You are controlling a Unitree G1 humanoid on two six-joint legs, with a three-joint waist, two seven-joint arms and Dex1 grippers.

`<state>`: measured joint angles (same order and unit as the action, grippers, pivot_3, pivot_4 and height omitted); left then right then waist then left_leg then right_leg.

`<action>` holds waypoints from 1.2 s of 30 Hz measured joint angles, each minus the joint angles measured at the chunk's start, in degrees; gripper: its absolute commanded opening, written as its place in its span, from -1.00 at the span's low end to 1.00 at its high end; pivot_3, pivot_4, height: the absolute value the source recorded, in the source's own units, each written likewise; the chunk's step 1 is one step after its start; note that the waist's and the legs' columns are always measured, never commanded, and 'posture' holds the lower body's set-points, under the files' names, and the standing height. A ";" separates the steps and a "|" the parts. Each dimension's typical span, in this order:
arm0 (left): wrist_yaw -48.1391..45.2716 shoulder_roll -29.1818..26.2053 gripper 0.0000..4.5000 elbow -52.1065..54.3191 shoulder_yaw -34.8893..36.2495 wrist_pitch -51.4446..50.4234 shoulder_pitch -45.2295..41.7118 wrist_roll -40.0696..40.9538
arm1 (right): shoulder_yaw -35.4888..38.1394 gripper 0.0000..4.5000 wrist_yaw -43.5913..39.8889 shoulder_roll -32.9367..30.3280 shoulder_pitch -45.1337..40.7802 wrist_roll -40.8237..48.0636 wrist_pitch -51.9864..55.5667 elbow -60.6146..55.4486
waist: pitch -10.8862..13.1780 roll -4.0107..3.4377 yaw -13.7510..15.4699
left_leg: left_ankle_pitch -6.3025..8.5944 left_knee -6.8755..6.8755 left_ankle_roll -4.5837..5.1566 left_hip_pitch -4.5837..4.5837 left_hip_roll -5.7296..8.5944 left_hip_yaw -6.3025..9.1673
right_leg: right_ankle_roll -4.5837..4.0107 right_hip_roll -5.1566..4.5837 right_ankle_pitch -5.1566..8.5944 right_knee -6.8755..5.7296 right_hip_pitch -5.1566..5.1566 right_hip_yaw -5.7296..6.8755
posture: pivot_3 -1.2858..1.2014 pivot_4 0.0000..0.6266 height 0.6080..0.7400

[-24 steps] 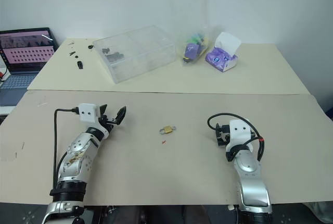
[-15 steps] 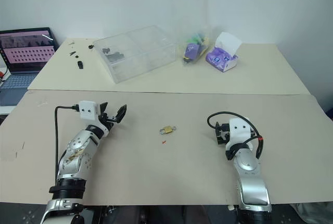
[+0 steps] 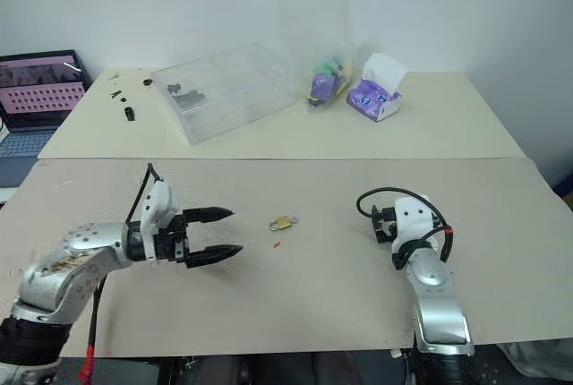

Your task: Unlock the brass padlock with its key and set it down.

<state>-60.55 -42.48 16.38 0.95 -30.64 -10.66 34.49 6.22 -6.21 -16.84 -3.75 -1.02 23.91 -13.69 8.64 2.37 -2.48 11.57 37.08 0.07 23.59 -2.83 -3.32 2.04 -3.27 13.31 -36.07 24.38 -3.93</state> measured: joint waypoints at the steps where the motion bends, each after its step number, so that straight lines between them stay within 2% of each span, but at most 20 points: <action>1: -1.07 -0.17 0.98 -1.12 -0.16 0.38 -0.44 -0.46 | 0.39 1.00 -0.48 -0.39 -0.04 0.17 -0.04 0.41 | 0.00 0.00 0.05 | 0.00 0.00 0.00 -0.05 0.01 -0.01 | 0.01 -0.01 0.00 0.00 -0.04 0.00 | 0.03 -0.52 1.00; 7: -3.97 0.93 0.98 -10.06 -5.17 8.75 -3.38 -8.37 | 1.68 1.00 -2.45 -2.09 -0.54 1.27 -0.20 0.95 | 0.00 0.00 0.13 | 0.00 0.00 0.00 0.00 0.02 -0.02 | -0.04 -0.02 -0.04 0.04 -0.05 -0.01 | 0.03 -0.52 1.00; 11: -3.93 7.05 0.98 -15.89 -10.00 16.13 -4.99 -14.16 | 1.62 1.00 -2.37 -1.79 -0.09 1.31 -0.18 -1.32 | 0.00 0.00 0.23 | 0.00 -0.01 0.01 0.16 0.05 0.01 | 0.13 -0.02 -0.36 0.03 0.04 -0.01 | 0.03 -0.52 1.00; 17: -5.10 7.89 0.98 -17.28 -10.85 17.59 -6.46 -14.73 | 1.79 1.00 -4.30 -1.66 3.45 3.61 0.65 -8.07 | 0.00 0.01 0.19 | 0.00 -0.03 0.01 0.18 0.02 0.06 | 0.17 0.02 -0.35 0.00 0.08 0.01 | 0.03 -0.52 1.00; 20: -5.56 7.91 0.98 -17.40 -10.48 17.54 -9.01 -14.56 | 0.16 1.00 -12.36 -3.43 4.85 9.47 1.06 -12.78 | 0.00 0.01 0.07 | 0.00 0.02 0.01 0.09 0.02 0.04 | 0.53 0.01 -0.23 0.03 -0.03 0.00 | 0.03 -0.52 1.00; 22: -5.94 7.98 0.98 -18.18 -10.40 17.05 -10.13 -14.22 | -2.67 1.00 -24.26 -10.04 5.49 17.07 2.66 -15.42 | 0.01 0.01 0.09 | 0.00 0.06 0.02 0.07 0.03 0.02 | 0.57 -0.01 -0.23 0.04 -0.06 -0.02 | 0.03 -0.52 1.00; 24: -6.56 8.13 0.98 -19.21 -10.25 16.28 -11.34 -14.10 | -7.81 1.00 -39.68 -17.48 3.96 23.72 3.41 -15.99 | 0.03 0.05 0.08 | 0.00 0.07 0.02 0.00 0.01 0.08 | 0.56 0.02 -0.22 0.06 -0.13 0.02 | 0.03 -0.52 1.00; 26: -6.98 8.15 0.98 -19.67 -10.20 15.91 -11.71 -14.13 | -10.92 1.00 -45.70 -20.36 1.18 24.15 2.89 -13.64 | 0.03 0.05 0.05 | 0.00 0.09 0.02 -0.02 0.02 0.06 | 0.57 0.02 -0.22 0.04 -0.13 0.01 | 0.03 -0.52 1.00; 31: -7.92 8.24 0.98 -20.41 -10.20 15.60 -12.07 -14.14 | -15.64 1.00 -56.19 -25.58 -7.42 21.59 -0.88 -4.59 | 0.04 0.07 0.42 | 0.00 0.14 0.02 0.04 0.02 0.09 | 0.54 0.05 -0.21 0.03 -0.08 0.02 | 0.03 -0.52 1.00; 36: -8.10 8.06 0.98 -21.37 -10.19 16.25 -11.82 -14.90 | -16.65 1.00 -59.65 -25.97 -9.52 20.40 -3.74 -1.39 | 0.04 0.07 1.17 | 0.03 0.14 0.06 0.17 0.05 0.09 | 0.28 0.05 -0.33 0.04 -0.02 0.04 | 0.03 -0.52 1.00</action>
<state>-68.65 -34.42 -4.99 -9.24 -14.38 -22.48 19.59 -10.43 -65.86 -42.81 -13.27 19.37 20.17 -15.08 8.68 2.44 -1.32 11.59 37.23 0.12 23.76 -2.79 -3.22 2.32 -3.22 12.98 -36.04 24.36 -3.89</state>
